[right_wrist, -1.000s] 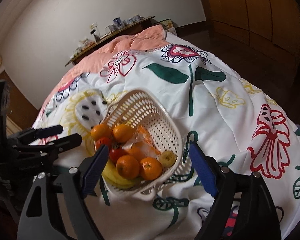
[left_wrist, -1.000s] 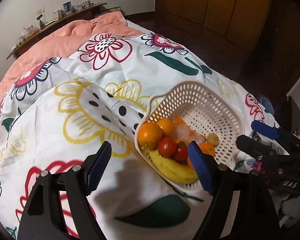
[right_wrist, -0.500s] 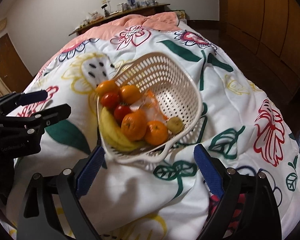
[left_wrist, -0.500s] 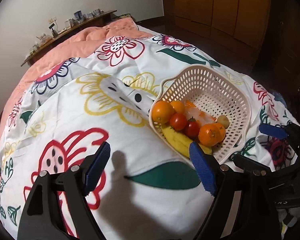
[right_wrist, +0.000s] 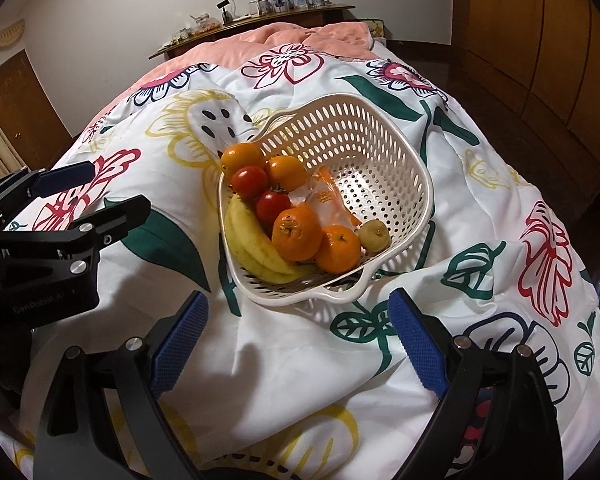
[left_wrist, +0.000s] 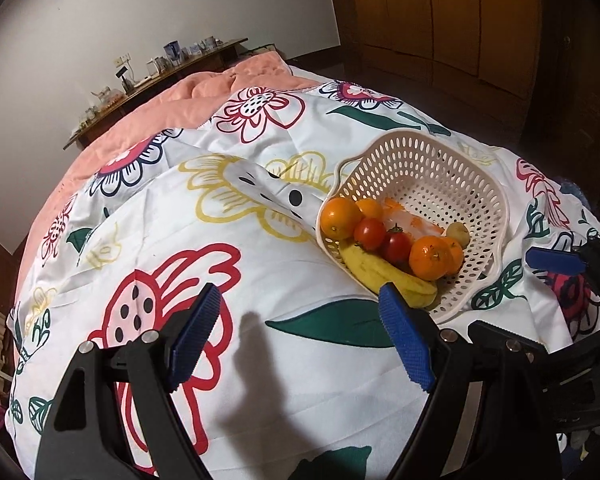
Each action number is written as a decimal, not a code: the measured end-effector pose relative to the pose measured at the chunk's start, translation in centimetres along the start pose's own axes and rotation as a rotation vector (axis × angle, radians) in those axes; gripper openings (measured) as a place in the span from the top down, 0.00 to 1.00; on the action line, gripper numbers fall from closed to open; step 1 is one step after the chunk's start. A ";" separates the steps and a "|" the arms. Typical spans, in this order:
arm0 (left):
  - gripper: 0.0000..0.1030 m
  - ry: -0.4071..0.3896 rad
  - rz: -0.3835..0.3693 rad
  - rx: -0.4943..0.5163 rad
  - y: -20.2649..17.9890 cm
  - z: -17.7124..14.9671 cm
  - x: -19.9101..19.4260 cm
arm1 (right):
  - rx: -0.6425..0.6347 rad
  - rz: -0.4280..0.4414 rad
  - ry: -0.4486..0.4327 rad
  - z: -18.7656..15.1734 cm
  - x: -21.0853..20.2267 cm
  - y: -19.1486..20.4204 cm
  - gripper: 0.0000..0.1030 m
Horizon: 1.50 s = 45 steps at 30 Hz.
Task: Organize fruits
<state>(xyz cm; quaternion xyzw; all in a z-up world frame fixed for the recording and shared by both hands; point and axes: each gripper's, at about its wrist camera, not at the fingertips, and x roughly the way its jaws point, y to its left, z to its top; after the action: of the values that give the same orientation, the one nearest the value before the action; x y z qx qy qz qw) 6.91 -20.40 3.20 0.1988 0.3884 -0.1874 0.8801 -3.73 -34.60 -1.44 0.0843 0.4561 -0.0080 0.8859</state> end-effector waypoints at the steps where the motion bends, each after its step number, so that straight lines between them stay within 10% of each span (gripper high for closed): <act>1: 0.20 0.000 0.003 -0.001 0.0 0.0 0.0 | -0.001 0.000 0.002 -0.1 0.0 0.1 0.12; 45: 0.08 -0.033 0.066 0.037 -0.7 -0.6 -0.9 | -0.008 -0.010 0.027 -0.8 0.7 0.2 0.12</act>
<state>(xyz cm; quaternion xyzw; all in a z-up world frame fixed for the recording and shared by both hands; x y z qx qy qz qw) 5.62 -20.56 3.31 0.2249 0.3636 -0.1686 0.8881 -3.95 -34.25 -2.41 0.0786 0.4685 -0.0094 0.8799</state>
